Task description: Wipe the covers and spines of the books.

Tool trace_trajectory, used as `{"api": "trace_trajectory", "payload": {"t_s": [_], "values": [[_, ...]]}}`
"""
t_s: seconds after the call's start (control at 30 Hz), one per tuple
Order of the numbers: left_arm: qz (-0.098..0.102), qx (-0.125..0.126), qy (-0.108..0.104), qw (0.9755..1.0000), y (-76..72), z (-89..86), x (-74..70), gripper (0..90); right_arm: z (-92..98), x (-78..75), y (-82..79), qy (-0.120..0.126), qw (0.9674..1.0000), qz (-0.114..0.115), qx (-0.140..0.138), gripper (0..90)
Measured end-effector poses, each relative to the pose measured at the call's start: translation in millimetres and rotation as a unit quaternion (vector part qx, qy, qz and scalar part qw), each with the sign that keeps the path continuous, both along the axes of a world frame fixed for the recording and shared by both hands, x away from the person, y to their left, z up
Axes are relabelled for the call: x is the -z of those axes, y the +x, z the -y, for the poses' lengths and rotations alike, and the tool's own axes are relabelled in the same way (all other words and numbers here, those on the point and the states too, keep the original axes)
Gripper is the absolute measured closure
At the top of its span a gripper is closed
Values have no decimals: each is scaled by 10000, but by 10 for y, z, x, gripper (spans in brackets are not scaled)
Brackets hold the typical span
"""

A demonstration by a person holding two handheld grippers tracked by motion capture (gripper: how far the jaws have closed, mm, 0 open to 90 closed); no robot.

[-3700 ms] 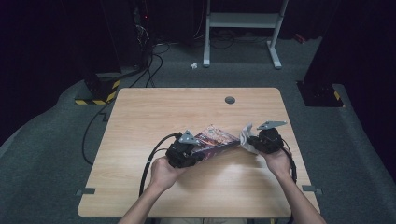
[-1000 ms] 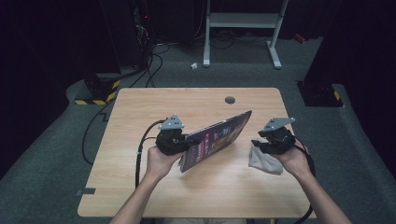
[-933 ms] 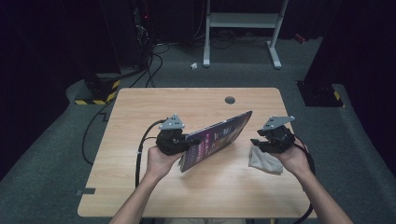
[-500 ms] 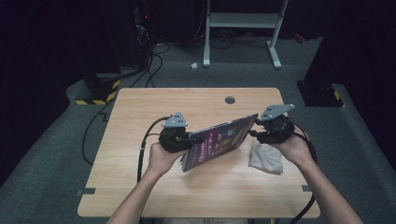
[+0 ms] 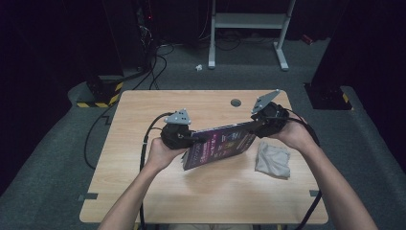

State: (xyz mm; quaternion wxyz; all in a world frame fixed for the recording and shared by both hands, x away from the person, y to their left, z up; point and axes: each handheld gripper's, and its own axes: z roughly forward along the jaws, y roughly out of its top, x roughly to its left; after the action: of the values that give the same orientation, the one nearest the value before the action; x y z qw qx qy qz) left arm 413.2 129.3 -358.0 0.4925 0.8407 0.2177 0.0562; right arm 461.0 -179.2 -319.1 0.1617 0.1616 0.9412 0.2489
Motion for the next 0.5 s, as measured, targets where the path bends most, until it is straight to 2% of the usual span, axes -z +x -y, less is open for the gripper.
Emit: {"api": "trace_trajectory", "payload": {"t_s": [0.07, 0.13, 0.2, 0.27, 0.37, 0.43, 0.5], "values": [[38, 64, -27, 10000, 13, -28, 20, 841, -52, -4, 54, -39, 9998, -204, -77, 462], [91, 113, -15, 9999, 16, -45, 35, 841, -107, 15, 108, -180, 9992, -283, -229, 461], [96, 100, -9, 9999, 17, -50, 38, 841, -178, 42, 165, -348, 9979, -415, -342, 463], [99, 82, -13, 9999, 31, -64, 41, 841, -265, 82, 222, -395, 9962, -602, -493, 489], [68, 59, -9, 10000, 59, -94, 54, 840, -347, 130, 245, -554, 9940, -680, -647, 516], [67, 23, -33, 10000, 80, -132, 70, 836, -359, 126, 259, -516, 9932, -764, -715, 582], [45, -31, -25, 10000, 109, -162, 80, 816, -342, 108, 261, -460, 9927, -813, -764, 697]]}}
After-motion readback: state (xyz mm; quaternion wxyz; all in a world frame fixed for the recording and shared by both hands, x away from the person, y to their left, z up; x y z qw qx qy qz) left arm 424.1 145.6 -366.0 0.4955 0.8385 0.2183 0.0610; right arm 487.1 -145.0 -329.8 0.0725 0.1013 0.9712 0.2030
